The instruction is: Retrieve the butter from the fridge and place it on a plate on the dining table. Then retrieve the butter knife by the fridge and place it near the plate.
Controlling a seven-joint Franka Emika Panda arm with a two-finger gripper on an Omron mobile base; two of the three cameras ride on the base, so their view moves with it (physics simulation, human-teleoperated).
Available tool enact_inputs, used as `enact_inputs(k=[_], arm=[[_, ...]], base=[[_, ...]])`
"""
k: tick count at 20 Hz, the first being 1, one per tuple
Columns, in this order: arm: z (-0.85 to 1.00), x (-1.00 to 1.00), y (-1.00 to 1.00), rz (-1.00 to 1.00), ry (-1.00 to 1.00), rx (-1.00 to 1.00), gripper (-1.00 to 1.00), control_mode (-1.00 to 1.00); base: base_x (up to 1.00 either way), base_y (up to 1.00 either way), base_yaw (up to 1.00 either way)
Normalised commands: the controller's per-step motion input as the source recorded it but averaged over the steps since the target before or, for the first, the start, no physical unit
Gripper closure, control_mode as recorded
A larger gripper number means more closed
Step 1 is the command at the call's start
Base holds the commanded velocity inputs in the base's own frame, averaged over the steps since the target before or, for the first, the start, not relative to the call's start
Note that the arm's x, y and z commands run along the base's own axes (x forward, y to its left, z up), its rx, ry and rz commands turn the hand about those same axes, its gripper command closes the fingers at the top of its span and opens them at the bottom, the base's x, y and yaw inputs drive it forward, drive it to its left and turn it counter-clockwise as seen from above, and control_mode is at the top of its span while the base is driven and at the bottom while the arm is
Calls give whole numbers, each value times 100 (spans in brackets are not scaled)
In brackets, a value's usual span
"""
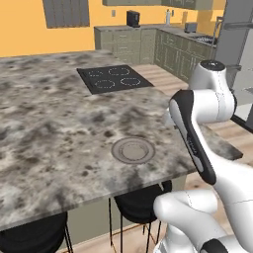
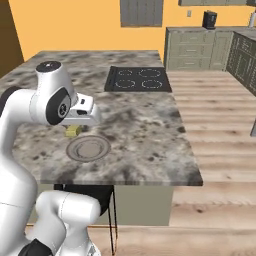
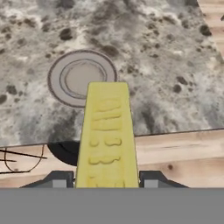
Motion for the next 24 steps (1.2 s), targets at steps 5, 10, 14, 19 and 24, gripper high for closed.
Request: enact_inputs(k=[5,10,14,19,24], arm=[[-2,3,8,0,0,0,100,-100],[-24,26,37,0,2,0,100,-100],[-47,68,18,0,10,0,100,-100],[-56,73,0,0,13,0,100,-100],[-48,63,1,0,0,0,100,-100]], base=[[12,39,0],[0,0,0],[0,0,0],[0,0,0],[0,0,0]])
